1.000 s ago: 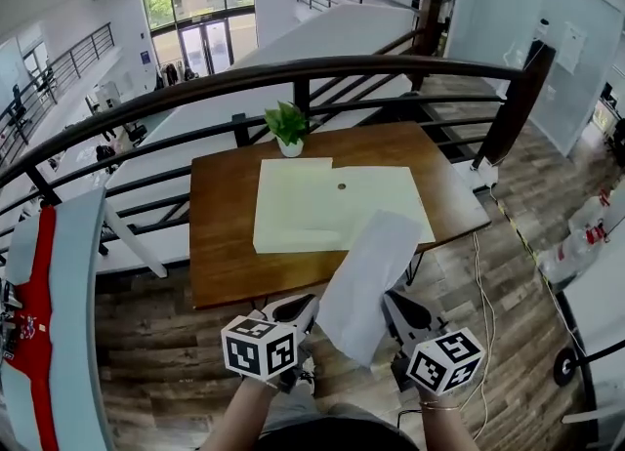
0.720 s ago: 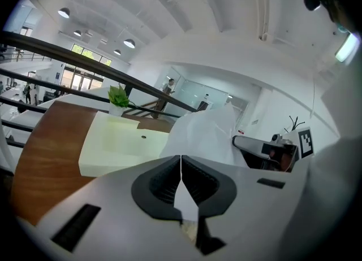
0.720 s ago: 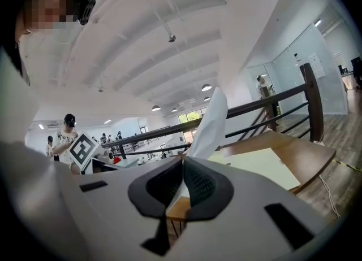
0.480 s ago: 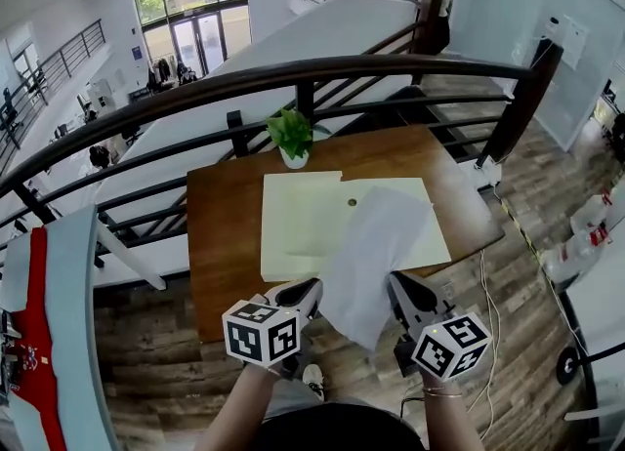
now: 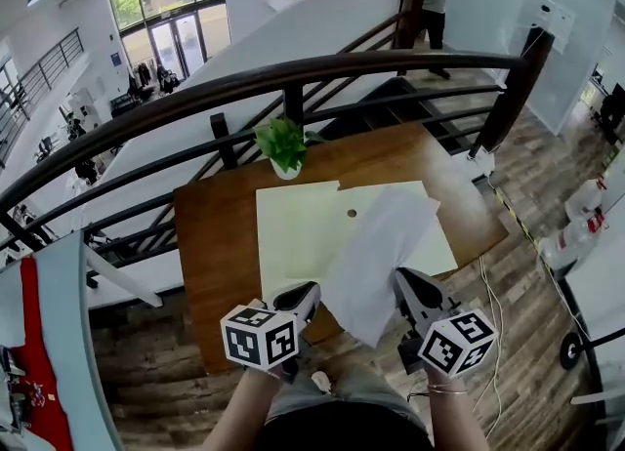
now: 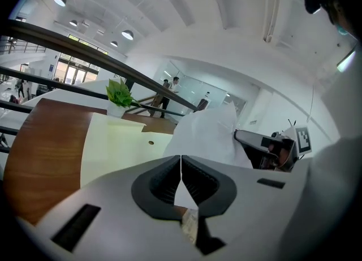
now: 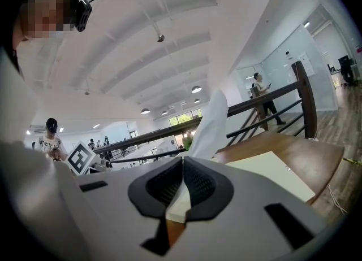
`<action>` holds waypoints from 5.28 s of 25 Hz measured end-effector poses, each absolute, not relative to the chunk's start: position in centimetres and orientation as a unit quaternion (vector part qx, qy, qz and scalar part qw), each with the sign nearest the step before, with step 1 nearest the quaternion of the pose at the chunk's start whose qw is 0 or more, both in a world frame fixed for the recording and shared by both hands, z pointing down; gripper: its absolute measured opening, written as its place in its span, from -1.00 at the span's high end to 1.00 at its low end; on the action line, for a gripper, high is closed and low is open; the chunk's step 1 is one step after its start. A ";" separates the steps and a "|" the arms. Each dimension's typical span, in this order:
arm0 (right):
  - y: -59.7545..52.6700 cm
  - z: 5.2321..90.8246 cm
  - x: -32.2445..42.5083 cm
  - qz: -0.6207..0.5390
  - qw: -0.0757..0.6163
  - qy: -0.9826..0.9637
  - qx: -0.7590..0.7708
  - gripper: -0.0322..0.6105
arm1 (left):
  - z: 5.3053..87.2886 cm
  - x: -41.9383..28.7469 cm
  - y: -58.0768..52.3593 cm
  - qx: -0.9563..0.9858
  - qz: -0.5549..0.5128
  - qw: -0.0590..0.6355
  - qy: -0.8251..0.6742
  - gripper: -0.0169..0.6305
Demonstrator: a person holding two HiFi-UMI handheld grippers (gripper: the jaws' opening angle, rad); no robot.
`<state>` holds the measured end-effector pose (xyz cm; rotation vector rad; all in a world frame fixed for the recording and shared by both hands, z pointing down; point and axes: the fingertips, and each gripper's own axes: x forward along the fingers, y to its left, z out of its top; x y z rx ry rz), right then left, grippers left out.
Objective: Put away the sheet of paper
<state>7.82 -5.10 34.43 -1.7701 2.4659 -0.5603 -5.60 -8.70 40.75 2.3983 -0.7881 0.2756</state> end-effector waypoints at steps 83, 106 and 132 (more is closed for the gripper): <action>-21.9 48.3 16.5 -0.282 -0.192 0.845 -0.412 0.80 | 48.3 -1.8 -19.8 0.825 0.164 0.375 -0.391 0.89; -23.5 51.5 14.2 -0.334 -0.155 0.823 -0.433 0.80 | 48.7 -2.6 -19.2 0.809 0.154 0.386 -0.416 0.89; -24.4 52.5 7.7 -0.350 -0.176 0.835 -0.387 0.80 | 47.9 -5.9 -18.8 0.786 0.127 0.398 -0.456 0.89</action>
